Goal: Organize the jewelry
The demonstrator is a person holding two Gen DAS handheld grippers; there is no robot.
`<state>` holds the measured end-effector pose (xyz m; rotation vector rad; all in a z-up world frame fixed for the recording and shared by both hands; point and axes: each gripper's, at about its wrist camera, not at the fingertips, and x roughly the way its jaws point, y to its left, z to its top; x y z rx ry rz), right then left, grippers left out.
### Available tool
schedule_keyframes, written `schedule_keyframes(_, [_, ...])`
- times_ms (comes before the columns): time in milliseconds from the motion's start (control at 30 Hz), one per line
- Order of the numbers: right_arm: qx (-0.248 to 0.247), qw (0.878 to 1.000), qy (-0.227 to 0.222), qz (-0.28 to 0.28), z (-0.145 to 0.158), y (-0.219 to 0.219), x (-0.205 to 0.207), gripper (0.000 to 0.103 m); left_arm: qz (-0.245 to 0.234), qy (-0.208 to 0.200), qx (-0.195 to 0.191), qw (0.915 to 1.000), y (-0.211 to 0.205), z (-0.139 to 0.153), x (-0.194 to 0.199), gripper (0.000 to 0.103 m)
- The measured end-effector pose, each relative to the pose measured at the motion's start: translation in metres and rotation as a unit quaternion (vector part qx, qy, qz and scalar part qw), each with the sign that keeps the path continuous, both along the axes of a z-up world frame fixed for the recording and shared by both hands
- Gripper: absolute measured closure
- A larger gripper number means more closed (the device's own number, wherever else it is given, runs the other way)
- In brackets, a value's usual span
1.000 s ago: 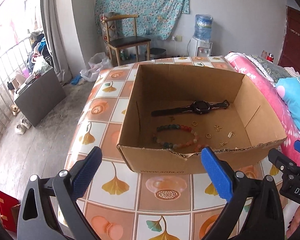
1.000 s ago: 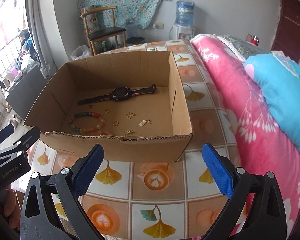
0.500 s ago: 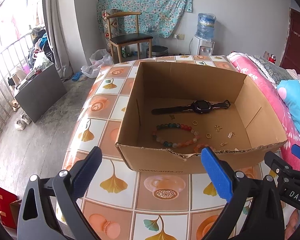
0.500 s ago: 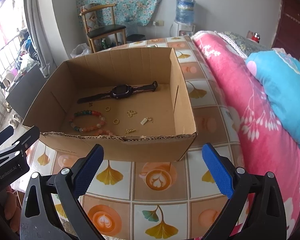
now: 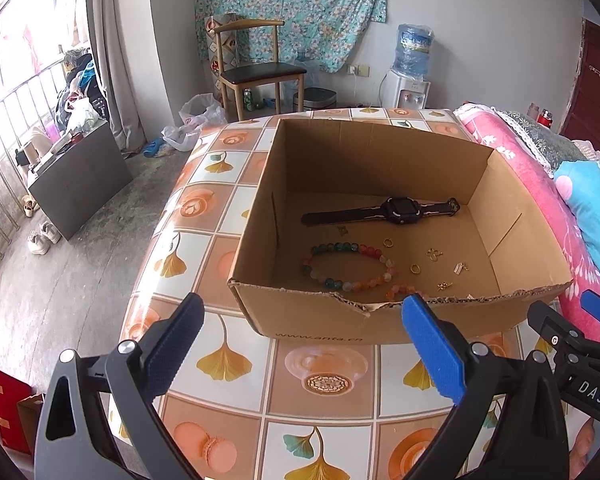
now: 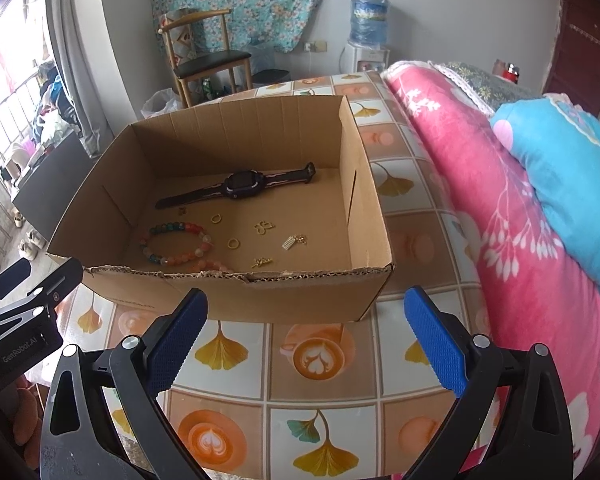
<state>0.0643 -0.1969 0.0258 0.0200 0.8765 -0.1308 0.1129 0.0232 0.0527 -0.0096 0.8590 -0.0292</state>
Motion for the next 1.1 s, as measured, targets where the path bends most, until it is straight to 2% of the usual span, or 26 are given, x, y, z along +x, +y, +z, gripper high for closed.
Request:
schedule_keyframes(367, [0.011, 1.000, 0.001, -0.008, 0.004, 0.000, -0.005, 0.008, 0.000, 0.018, -0.002, 0.9998, 0.008, -0.005, -0.003, 0.006])
schedule_keyframes(667, [0.028, 0.999, 0.015, -0.017, 0.005, -0.006, -0.007, 0.008, -0.018, 0.035, 0.006, 0.9992, 0.014, 0.001, 0.003, 0.006])
schedule_keyframes(967, [0.045, 0.999, 0.013, -0.017, 0.010, -0.018, -0.003, 0.008, -0.028, 0.045, 0.001, 0.9986, 0.015, 0.005, 0.023, 0.006])
schedule_keyframes(1100, [0.040, 0.999, 0.002, -0.010, 0.013, -0.023, 0.002, 0.008, -0.030, 0.053, 0.014, 0.9980, 0.011, -0.002, 0.036, 0.006])
